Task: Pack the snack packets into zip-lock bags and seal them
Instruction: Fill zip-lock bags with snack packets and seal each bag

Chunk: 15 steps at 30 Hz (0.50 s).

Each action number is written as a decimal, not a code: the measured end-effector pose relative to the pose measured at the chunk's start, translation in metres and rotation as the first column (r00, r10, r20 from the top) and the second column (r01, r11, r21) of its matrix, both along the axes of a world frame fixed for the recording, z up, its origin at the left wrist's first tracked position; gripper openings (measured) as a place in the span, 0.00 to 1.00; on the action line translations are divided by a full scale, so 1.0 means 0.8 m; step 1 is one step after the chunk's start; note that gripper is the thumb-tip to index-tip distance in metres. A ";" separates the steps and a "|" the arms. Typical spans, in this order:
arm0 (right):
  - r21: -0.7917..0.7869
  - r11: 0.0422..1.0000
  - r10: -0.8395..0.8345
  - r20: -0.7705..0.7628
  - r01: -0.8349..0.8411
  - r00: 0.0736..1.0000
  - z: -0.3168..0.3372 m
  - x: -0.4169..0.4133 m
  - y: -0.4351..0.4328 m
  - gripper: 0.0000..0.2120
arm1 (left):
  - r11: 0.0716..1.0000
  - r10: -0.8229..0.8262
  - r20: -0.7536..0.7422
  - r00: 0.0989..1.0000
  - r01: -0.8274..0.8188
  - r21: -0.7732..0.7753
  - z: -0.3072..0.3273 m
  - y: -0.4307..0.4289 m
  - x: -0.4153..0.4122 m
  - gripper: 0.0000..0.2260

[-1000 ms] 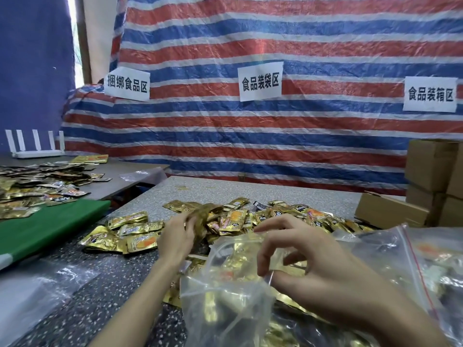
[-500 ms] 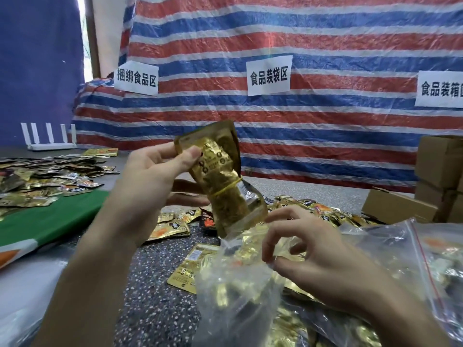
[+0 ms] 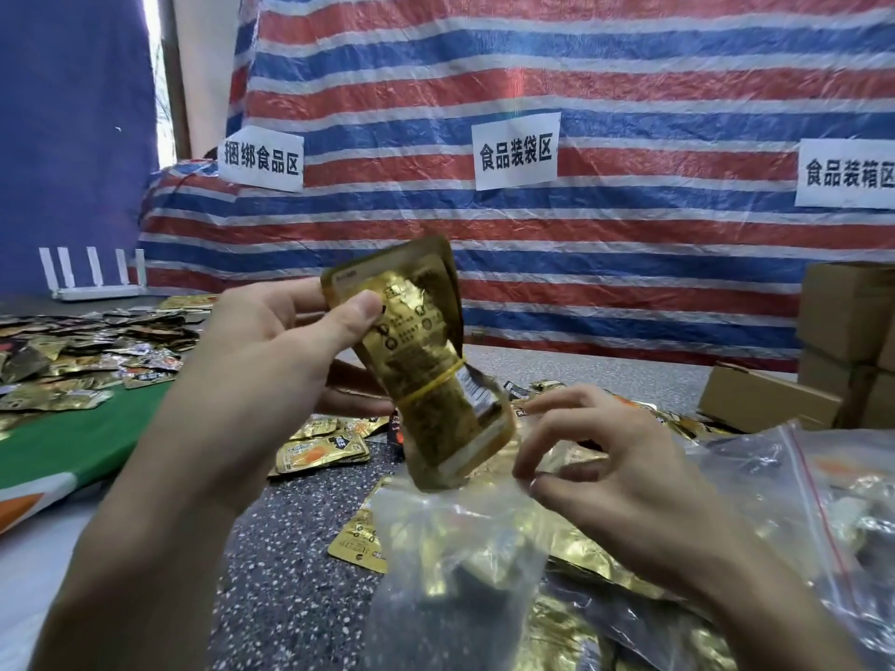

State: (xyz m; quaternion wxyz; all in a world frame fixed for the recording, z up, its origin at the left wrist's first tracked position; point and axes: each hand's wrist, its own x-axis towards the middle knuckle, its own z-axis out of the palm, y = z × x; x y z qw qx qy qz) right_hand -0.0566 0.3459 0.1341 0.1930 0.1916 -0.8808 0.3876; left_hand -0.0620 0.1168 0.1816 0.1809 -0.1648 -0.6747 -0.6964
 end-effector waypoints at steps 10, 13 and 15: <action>-0.206 0.976 0.061 -0.073 -0.075 0.995 0.005 0.008 -0.015 0.12 | 0.903 0.020 0.059 0.998 0.007 -0.430 -0.018 0.019 -0.023 0.08; -0.245 0.968 0.031 -0.115 -0.059 0.993 0.009 0.009 -0.006 0.12 | 0.812 -0.100 0.228 0.968 0.212 -0.543 -0.024 0.009 -0.031 0.08; -0.195 0.980 0.011 -0.112 -0.033 0.994 0.012 0.010 0.001 0.10 | 0.730 -0.166 0.265 0.950 0.299 -0.615 -0.025 0.002 -0.035 0.09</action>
